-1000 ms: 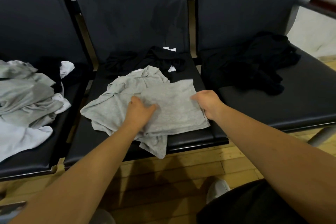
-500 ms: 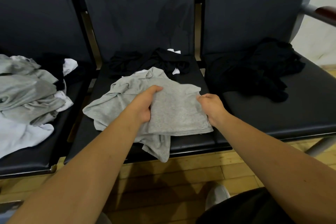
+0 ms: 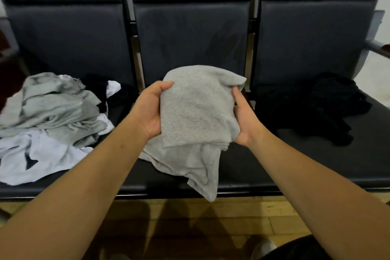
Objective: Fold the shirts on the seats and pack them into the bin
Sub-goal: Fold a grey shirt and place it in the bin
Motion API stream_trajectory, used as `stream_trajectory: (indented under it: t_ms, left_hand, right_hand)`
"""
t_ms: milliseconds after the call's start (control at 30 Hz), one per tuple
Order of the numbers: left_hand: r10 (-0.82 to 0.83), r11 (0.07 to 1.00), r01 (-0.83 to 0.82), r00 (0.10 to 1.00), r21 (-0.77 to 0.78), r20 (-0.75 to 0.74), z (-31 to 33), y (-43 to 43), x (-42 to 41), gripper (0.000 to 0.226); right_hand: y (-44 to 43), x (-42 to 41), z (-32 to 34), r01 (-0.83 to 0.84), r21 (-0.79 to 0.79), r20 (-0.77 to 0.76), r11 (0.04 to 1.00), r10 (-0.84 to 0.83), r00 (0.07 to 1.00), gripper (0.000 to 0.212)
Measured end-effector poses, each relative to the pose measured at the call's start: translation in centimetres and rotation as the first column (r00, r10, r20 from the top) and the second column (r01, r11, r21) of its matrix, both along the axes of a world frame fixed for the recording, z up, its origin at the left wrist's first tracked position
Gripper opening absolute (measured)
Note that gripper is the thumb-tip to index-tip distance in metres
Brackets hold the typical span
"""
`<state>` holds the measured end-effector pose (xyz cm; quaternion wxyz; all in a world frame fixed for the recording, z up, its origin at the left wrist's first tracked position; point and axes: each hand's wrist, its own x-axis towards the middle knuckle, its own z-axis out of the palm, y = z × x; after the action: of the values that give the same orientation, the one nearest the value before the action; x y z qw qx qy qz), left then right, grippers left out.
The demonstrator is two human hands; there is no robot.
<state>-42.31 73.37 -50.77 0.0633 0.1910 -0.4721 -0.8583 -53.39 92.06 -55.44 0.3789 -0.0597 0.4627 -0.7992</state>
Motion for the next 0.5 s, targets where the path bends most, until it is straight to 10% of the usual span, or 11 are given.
stream_trajectory:
  t_ms: [267, 500]
  left_hand:
    - [0.152, 0.977, -0.147, 0.988, -0.156, 0.022, 1.3, -9.7, 8.9, 0.040]
    - [0.447, 0.884, -0.444, 0.894, -0.144, -0.011, -0.6, -17.5, 19.2, 0.037]
  right_hand:
    - [-10.7, 3.2, 3.4, -0.121, 0.163, -0.180, 0.979, 0.150, 0.972, 0.040]
    - [-24.1, 11.1, 3.2, -0.296, 0.160, -0.340, 0.942, 0.334, 0.879, 0.066]
